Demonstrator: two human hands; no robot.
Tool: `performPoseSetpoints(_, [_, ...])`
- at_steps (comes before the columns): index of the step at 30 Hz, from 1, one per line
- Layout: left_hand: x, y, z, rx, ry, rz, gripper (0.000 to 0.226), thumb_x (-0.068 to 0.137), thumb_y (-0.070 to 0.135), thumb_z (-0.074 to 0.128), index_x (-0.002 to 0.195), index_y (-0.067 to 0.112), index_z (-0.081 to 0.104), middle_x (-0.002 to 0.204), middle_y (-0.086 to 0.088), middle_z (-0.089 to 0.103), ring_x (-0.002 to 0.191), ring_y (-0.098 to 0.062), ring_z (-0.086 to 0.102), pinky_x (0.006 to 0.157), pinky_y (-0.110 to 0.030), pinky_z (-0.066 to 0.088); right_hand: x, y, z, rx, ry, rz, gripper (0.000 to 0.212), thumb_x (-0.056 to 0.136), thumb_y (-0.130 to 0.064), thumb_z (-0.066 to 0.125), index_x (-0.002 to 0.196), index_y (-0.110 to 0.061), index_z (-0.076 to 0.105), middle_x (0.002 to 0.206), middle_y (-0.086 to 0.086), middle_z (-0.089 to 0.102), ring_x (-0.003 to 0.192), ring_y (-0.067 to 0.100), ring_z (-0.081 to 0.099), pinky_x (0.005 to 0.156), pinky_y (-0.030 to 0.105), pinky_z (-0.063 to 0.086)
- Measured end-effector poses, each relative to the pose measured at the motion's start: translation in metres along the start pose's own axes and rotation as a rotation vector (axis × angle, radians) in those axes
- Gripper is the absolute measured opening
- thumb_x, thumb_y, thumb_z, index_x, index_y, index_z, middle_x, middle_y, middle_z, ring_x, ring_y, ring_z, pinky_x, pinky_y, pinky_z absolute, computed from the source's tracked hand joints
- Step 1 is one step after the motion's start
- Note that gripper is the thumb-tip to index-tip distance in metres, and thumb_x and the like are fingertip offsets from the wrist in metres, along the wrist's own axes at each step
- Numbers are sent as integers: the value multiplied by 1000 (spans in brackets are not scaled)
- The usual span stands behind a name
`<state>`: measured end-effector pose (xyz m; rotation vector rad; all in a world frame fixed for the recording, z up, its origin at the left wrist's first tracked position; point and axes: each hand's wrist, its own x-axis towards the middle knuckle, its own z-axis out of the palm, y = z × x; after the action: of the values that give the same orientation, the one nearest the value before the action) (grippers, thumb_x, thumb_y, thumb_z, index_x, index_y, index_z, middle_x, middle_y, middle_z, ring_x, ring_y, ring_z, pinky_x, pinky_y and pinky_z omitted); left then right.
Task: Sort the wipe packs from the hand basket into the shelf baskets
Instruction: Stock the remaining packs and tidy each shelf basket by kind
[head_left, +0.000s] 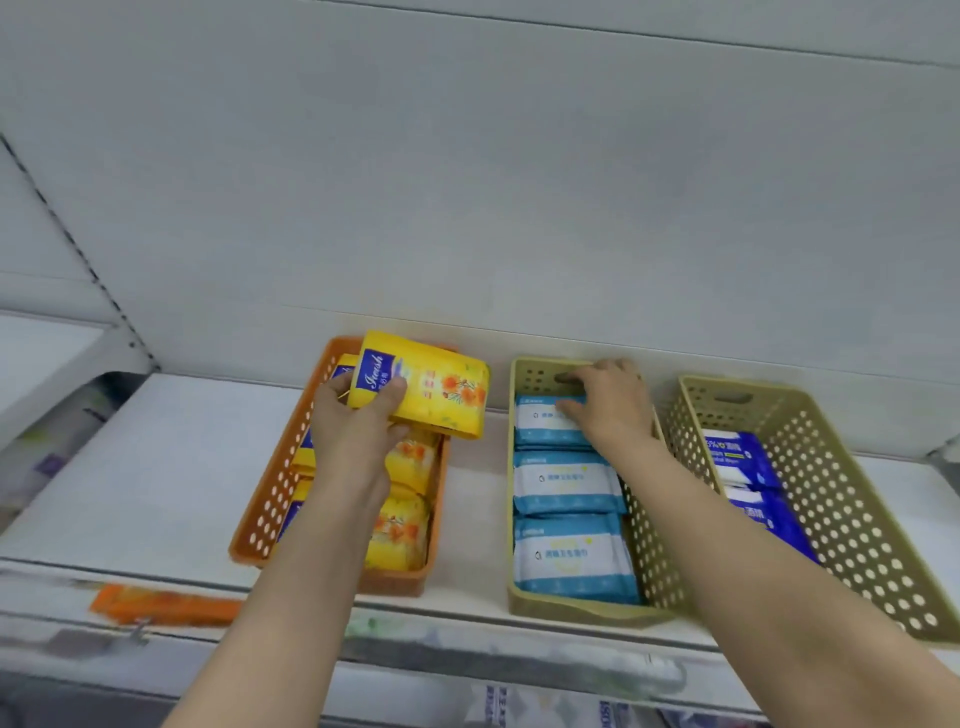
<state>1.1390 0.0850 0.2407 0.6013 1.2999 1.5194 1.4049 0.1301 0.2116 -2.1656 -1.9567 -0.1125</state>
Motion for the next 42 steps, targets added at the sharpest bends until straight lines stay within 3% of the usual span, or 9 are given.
performPoseSetpoints(3, [4, 8, -9, -4, -59, -11, 53, 82, 13, 76, 129, 12, 51, 116, -7, 67, 94, -18, 69, 64, -31, 57, 0, -41, -28, 536, 72, 76, 36, 88, -48, 65, 114, -24, 70, 111, -6, 69, 109, 13, 57, 92, 33, 48])
performPoseSetpoints(5, [5, 12, -14, -4, -112, -28, 52, 82, 13, 76, 128, 12, 52, 118, -8, 66, 99, -20, 69, 70, -36, 59, 0, -75, -51, 930, -85, 38, 34, 86, -48, 68, 113, -27, 70, 108, -12, 70, 102, 3, 62, 94, 30, 51])
performPoseSetpoints(9, [12, 23, -33, 14, -219, -32, 47, 82, 14, 76, 124, 11, 54, 114, -7, 68, 96, -21, 71, 75, -41, 60, -12, -129, -65, 1092, -503, -141, 30, 85, -30, 75, 114, -33, 68, 109, -8, 71, 96, 5, 68, 83, 26, 57])
performPoseSetpoints(13, [35, 39, -76, 176, -178, 63, 34, 85, 25, 74, 115, 16, 60, 111, -4, 68, 99, -19, 68, 76, -32, 56, -22, -143, -55, 1217, -490, -76, 29, 84, -12, 75, 111, -21, 70, 102, -6, 73, 91, 8, 68, 76, 22, 55])
performPoseSetpoints(17, [53, 45, -117, 324, -142, 134, 30, 89, 32, 68, 117, 23, 60, 116, 3, 64, 110, -13, 60, 84, -26, 47, -37, -150, -45, 1089, -569, 25, 38, 82, -18, 78, 119, -15, 66, 114, 4, 69, 99, 13, 66, 86, 27, 53])
performPoseSetpoints(24, [55, 40, -135, 545, -500, 76, 16, 89, 35, 69, 104, 33, 66, 118, 7, 65, 116, -12, 58, 85, -30, 52, -68, -183, -36, 748, -695, -70, 39, 80, -31, 80, 116, -27, 66, 110, -10, 67, 97, 8, 67, 84, 26, 56])
performPoseSetpoints(29, [65, 41, -142, 770, -656, 190, 31, 82, 29, 77, 110, 34, 64, 128, 8, 52, 118, -8, 50, 80, -19, 47, -85, -200, -32, 615, -720, -81, 42, 80, -40, 78, 119, -30, 67, 114, -14, 66, 101, 6, 63, 88, 27, 54])
performPoseSetpoints(36, [73, 28, -140, 1008, -722, 379, 56, 81, 21, 78, 131, 26, 52, 148, 6, 32, 117, -1, 36, 70, -1, 33, -99, -215, -28, 147, -154, -94, 59, 66, -56, 80, 118, -39, 59, 114, -7, 52, 111, 14, 44, 86, 31, 39])
performPoseSetpoints(42, [74, 22, -141, 1040, -731, 410, 52, 84, 24, 75, 131, 26, 52, 153, 8, 25, 119, -3, 37, 76, -12, 41, -95, -208, -14, 107, -400, -172, 74, 90, -59, 55, 154, -36, 24, 163, -6, 16, 150, 18, 13, 121, 40, 14])
